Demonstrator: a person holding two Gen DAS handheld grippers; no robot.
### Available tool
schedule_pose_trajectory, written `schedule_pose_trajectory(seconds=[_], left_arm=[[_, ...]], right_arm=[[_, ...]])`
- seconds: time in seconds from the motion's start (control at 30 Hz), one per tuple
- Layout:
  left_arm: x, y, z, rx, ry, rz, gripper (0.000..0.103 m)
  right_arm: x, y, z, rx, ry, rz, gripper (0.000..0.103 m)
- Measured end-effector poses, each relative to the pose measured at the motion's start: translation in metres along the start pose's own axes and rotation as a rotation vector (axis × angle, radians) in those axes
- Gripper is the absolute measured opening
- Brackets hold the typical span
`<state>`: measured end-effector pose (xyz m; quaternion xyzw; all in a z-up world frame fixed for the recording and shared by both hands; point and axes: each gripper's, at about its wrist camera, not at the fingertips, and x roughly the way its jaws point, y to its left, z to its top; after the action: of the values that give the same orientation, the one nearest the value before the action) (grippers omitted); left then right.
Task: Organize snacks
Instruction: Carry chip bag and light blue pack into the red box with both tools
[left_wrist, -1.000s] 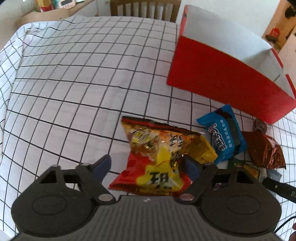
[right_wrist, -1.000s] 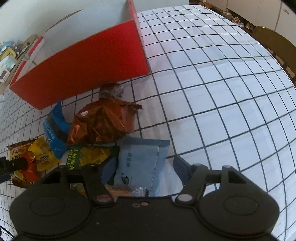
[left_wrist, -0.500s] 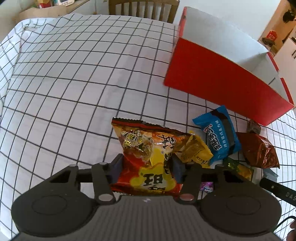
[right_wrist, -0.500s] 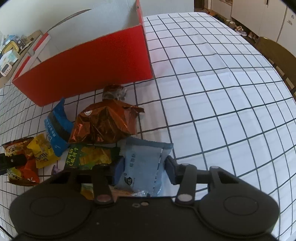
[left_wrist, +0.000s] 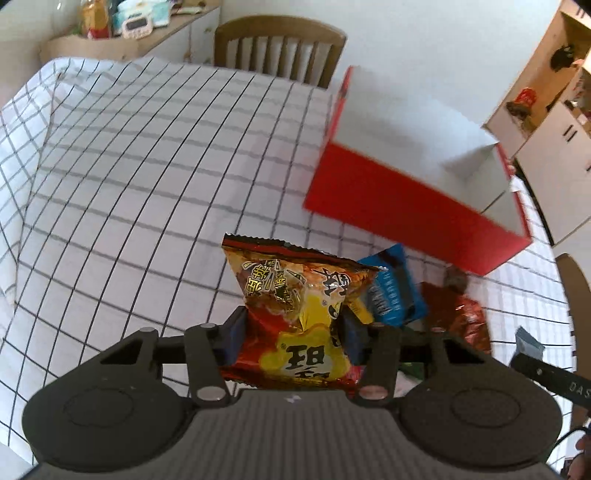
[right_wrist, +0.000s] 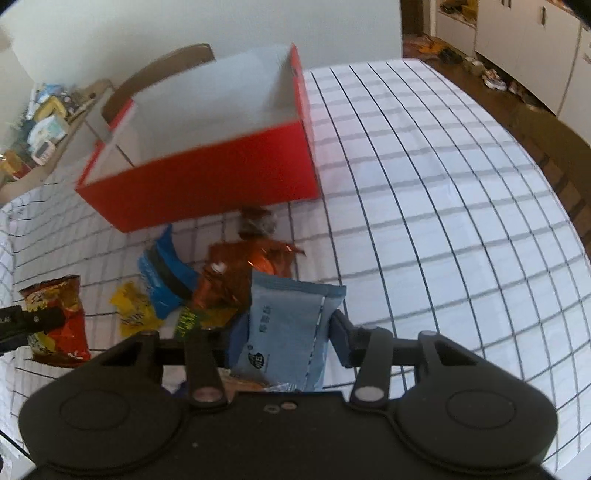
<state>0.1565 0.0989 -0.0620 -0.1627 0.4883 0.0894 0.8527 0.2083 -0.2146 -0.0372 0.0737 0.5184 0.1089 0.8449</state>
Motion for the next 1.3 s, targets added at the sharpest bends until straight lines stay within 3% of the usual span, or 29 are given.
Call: schedule_pose_trajectory(seconds=[0.17, 0.27, 0.37, 0.57, 0.73, 1.03, 1.3], left_arm=[[-0.020, -0.015, 0.011, 0.043, -0.054, -0.024, 0.051], [-0.022, -0.022, 0.012, 0.072, -0.083, -0.007, 0.051], [-0.013, -0.023, 0.007, 0.078, -0.054, 0.002, 0.051], [-0.006, -0.022, 0.000, 0.079, -0.023, 0.004, 0.051], [-0.014, -0.032, 0.014, 0.093, -0.037, -0.024, 0.051], [-0.020, -0.058, 0.073, 0.123, -0.089, -0.024, 0.051], [-0.010, -0.087, 0.126, 0.185, -0.129, 0.010, 0.051]], right_arm=[[-0.021, 0.012, 0.019, -0.060, -0.064, 0.027, 0.047], [-0.024, 0.033, 0.008, -0.243, -0.118, 0.008, 0.047], [-0.011, 0.050, -0.010, -0.398, -0.117, -0.045, 0.046], [-0.001, 0.050, -0.017, -0.421, -0.135, -0.071, 0.046], [-0.010, 0.045, 0.011, -0.333, -0.115, -0.004, 0.047], [-0.021, 0.054, 0.077, -0.312, -0.145, 0.051, 0.047], [-0.006, 0.058, 0.123, -0.299, -0.161, 0.057, 0.047]])
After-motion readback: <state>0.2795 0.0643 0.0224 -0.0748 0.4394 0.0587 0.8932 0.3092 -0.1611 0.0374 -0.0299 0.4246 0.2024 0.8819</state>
